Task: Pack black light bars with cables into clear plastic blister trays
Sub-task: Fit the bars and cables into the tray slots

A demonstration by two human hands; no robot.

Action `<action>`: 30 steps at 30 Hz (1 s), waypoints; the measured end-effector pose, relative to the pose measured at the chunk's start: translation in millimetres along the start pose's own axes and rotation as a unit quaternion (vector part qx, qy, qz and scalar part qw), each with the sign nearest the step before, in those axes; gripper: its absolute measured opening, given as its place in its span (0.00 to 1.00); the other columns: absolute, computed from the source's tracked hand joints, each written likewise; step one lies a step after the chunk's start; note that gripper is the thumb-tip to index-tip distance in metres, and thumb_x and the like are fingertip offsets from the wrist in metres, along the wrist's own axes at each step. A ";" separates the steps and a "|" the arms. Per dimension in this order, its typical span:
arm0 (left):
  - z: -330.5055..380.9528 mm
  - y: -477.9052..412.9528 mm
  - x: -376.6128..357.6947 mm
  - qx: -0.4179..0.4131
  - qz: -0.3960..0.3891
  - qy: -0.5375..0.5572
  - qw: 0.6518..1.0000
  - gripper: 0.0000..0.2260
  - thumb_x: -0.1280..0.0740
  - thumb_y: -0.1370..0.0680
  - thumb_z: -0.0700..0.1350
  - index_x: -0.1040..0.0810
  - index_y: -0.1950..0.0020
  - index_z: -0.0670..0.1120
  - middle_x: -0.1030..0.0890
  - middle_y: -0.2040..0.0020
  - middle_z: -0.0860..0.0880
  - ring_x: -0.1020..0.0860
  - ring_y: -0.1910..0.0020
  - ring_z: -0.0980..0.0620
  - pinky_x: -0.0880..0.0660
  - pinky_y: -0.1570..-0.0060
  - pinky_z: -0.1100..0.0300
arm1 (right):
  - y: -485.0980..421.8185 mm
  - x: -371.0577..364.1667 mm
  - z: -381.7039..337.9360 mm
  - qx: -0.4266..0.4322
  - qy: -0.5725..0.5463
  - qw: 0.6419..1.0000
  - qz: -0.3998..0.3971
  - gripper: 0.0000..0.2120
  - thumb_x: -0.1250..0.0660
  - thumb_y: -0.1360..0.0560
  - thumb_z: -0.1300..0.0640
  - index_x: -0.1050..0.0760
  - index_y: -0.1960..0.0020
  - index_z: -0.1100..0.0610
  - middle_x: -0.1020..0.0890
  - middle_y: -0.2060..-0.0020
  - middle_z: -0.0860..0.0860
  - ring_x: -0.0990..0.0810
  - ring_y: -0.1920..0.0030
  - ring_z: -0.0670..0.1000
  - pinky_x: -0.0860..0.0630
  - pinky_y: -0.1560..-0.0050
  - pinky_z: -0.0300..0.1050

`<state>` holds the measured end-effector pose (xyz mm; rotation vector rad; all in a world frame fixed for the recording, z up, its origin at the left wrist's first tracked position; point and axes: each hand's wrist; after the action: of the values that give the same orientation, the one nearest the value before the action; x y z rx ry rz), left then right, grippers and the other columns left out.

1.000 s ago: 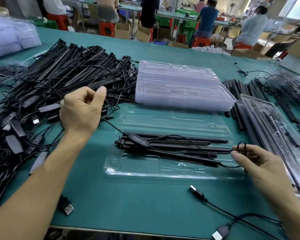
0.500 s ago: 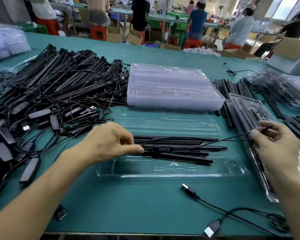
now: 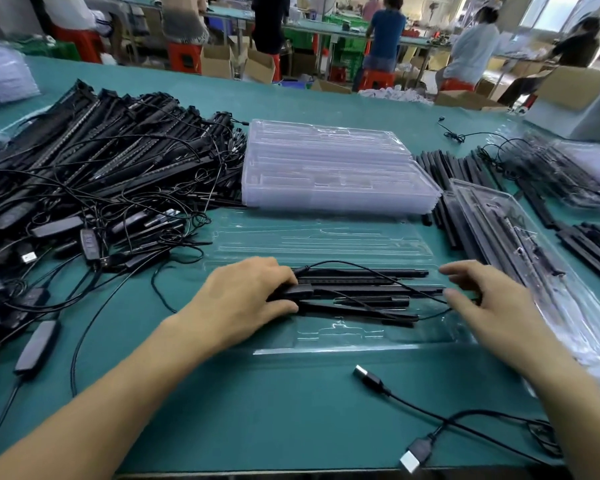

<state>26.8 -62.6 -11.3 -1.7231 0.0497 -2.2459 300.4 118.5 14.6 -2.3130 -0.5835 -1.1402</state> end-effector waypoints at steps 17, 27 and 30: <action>43.5 3.3 -28.7 -0.075 -0.042 0.154 0.984 0.18 0.31 0.24 0.59 0.19 0.37 0.54 0.33 0.55 0.57 0.28 0.55 0.56 0.27 0.49 0.57 | 19.1 -40.3 -46.9 0.230 0.038 0.956 -0.179 0.10 0.29 0.25 0.48 0.19 0.44 0.46 0.19 0.53 0.41 0.23 0.49 0.44 0.25 0.46 0.46; 14.6 8.2 -4.9 -0.094 -0.048 0.248 0.963 0.06 0.22 0.29 0.48 0.13 0.53 0.51 0.20 0.62 0.54 0.22 0.63 0.56 0.28 0.63 0.68 | 21.6 -41.6 -43.1 0.248 0.118 0.945 -0.179 0.16 0.42 0.22 0.40 0.25 0.37 0.37 0.27 0.54 0.42 0.26 0.62 0.46 0.28 0.62 0.42; 13.8 10.9 -4.4 -0.111 -0.056 0.214 0.969 0.08 0.24 0.26 0.48 0.14 0.48 0.52 0.22 0.62 0.56 0.25 0.65 0.61 0.32 0.63 0.71 | 20.4 -40.1 -44.6 0.247 0.128 0.943 -0.182 0.20 0.47 0.22 0.39 0.26 0.34 0.37 0.27 0.54 0.42 0.26 0.61 0.46 0.29 0.63 0.41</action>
<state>43.2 -69.6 -13.9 -1.3309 0.3174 -2.7498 262.6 69.6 0.7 -1.6401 -1.0845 -1.2558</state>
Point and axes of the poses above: each hand's wrist, its own y-axis away from the middle knuckle, its own x-axis out of the back of the hand, z = x × y
